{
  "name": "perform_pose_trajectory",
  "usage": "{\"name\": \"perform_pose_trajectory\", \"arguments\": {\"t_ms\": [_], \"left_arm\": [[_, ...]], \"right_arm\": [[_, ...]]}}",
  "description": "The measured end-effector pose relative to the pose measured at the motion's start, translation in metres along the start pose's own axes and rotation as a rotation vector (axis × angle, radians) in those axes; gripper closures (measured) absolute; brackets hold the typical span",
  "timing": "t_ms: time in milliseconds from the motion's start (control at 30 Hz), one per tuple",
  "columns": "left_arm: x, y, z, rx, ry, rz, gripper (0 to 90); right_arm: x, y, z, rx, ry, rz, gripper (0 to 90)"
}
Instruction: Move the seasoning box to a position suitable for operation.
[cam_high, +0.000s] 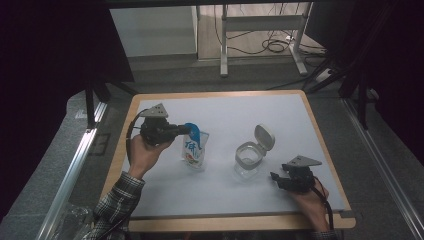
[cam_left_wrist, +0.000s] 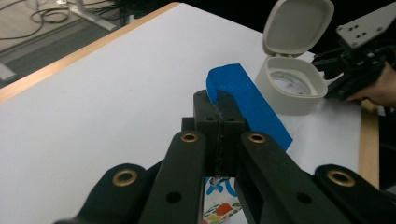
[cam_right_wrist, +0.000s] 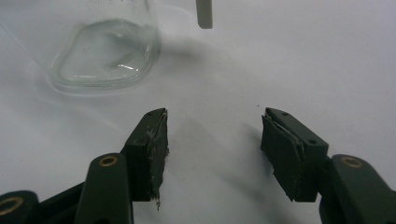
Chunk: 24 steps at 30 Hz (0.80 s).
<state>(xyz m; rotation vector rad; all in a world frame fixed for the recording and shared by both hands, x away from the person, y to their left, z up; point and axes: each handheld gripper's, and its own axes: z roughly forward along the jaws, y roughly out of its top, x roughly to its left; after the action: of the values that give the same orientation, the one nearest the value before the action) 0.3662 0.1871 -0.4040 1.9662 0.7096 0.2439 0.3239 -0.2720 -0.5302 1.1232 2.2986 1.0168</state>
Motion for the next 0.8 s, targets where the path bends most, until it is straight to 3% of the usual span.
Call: {"name": "perform_pose_trajectory", "arguments": {"t_ms": [133,333,600,800], "left_arm": [[0.000,-0.004,-0.003,-0.002,0.005,0.002,90.0],[-0.003,-0.008,-0.008,0.000,0.011,0.055,86.4],[0.002,-0.013,-0.008,-0.014,-0.027,0.058,80.2],[0.003,-0.012,-0.003,-0.011,-0.032,0.072,68.2]], "right_arm": [[0.000,0.000,0.000,0.000,-0.001,-0.001,41.4],[0.000,0.000,0.000,-0.001,-0.002,-0.001,41.2],[0.001,0.000,0.000,0.000,-0.002,-0.003,41.1],[0.001,0.000,0.000,0.000,-0.003,-0.002,41.0]]}}
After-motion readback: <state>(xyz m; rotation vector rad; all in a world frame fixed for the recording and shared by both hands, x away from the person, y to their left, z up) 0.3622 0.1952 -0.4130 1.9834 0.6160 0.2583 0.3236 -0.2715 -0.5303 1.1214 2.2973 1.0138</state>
